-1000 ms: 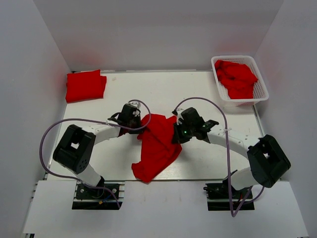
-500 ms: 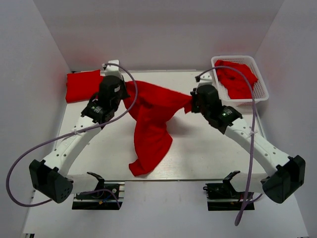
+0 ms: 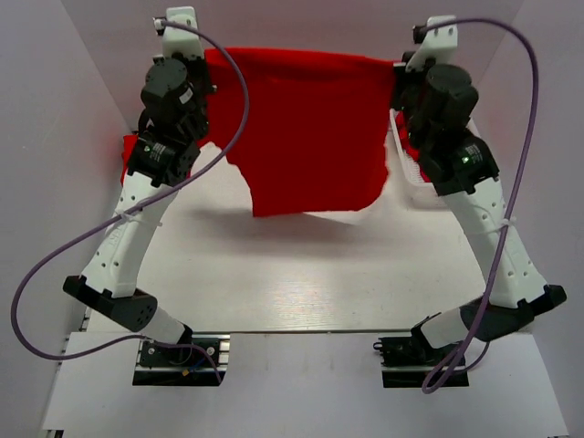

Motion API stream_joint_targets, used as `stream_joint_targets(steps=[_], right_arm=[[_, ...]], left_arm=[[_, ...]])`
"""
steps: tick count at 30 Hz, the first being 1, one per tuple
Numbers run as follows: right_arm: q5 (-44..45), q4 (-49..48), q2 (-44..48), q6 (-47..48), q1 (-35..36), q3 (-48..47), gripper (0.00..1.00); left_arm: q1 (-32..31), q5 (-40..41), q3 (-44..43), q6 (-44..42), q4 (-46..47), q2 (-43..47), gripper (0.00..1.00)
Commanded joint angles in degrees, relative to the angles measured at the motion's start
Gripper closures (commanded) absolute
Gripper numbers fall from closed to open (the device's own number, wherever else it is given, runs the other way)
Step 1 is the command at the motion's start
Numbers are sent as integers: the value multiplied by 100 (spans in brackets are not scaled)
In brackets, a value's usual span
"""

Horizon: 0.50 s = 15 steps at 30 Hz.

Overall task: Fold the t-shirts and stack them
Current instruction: Flatten out the tshirt

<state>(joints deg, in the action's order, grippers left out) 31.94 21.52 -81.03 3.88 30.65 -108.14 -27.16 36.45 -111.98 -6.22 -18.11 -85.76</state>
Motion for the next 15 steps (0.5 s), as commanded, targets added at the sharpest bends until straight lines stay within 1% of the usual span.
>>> stream_joint_targets(steps=[1,3,5,6,7,9,10,11,12,13,15], right_arm=[[93,88,-175,902,-121,-1224,100],[49,142,-141,1140,-104,-1630,100],[-21,81,-36,1308,-86,-1833,100],[-204,-50,365,1413,-103,-1790,100],[-206,-51,465,1449,-104,-1772,100],[-512,-165,851,1536,-103,-1632,100],[-601,-209,974,1650,-86,-1536,100],[-845,-236,1315,1668,-77,-1439,100],[-1004,-271,1423,1677,-68,-1430,100],[-1276,-219,1598,1686,-94,-1429,100],[-1619,-253,1827,1660,-86,-1412,100]], left_arm=[[44,372,-946,-810,-52,50,100],[44,224,-1306,-1091,-52,155,100],[44,-57,-1361,-1284,0,365,100],[-34,-563,-1300,-1346,79,784,100],[-35,-795,-1239,-1347,79,788,100],[-35,-1147,-1185,-1347,79,1199,100],[-35,-1540,-1185,-1399,1,1306,100],[-35,-1683,-1185,-1400,-87,1403,100],[-35,-1859,-1377,-1400,-192,1482,100],[-35,-2278,-1474,-1347,-289,1613,100],[17,-2684,-1615,-1241,-413,1746,100]])
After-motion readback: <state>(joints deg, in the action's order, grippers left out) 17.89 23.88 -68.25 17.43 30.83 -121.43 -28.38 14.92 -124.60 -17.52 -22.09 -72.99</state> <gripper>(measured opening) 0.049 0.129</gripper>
